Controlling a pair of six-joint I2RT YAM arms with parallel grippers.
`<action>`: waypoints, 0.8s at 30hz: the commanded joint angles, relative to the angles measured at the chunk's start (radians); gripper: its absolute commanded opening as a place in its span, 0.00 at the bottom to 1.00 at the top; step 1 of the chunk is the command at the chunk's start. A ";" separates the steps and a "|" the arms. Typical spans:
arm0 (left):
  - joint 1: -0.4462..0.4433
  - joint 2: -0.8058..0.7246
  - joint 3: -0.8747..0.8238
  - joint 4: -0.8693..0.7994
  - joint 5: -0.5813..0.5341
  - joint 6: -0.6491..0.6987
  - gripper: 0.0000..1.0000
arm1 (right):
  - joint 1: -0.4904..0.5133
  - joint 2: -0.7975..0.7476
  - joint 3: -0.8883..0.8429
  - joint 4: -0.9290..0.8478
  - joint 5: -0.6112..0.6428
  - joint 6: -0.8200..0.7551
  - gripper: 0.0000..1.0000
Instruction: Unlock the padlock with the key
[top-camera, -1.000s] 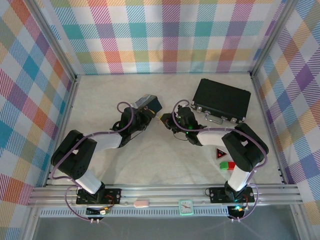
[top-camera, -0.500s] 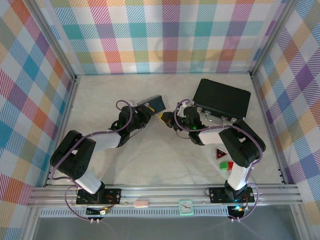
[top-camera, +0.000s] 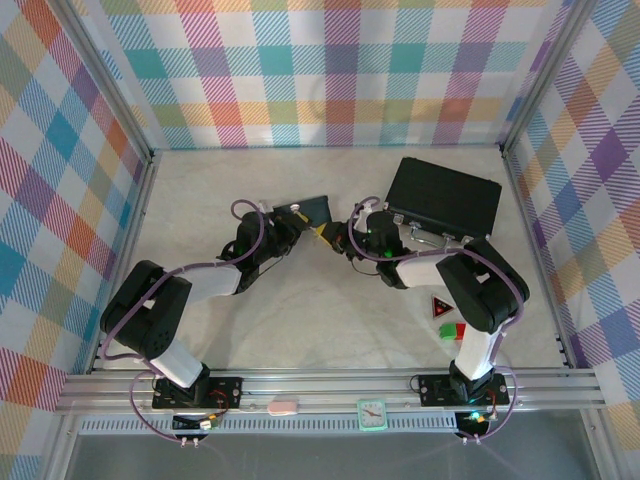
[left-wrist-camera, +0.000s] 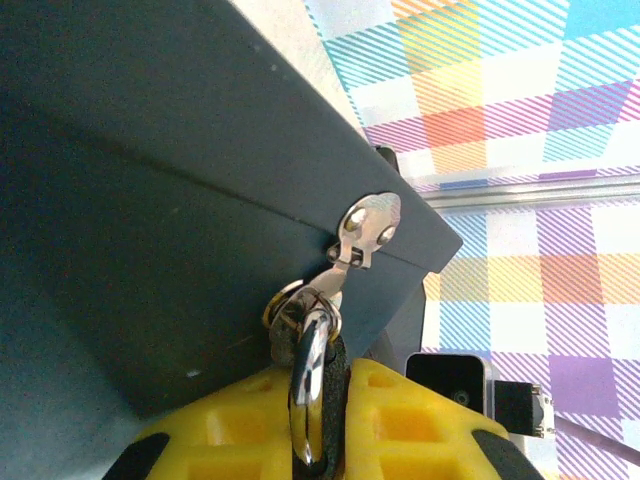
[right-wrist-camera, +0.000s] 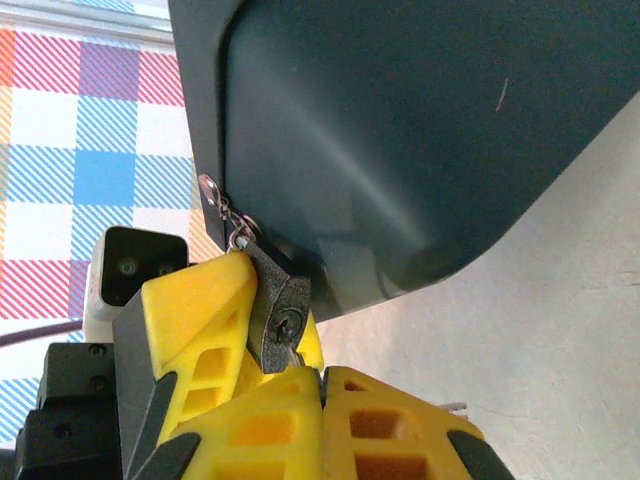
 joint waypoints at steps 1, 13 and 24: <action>-0.102 0.024 -0.012 0.070 0.245 0.002 0.00 | 0.031 0.012 0.124 0.118 0.010 -0.016 0.00; -0.149 -0.001 -0.019 0.049 0.272 0.005 0.00 | 0.018 0.041 0.141 0.063 -0.004 0.005 0.00; -0.175 0.028 0.002 0.094 0.303 0.005 0.00 | 0.018 0.134 0.218 0.191 -0.012 0.130 0.00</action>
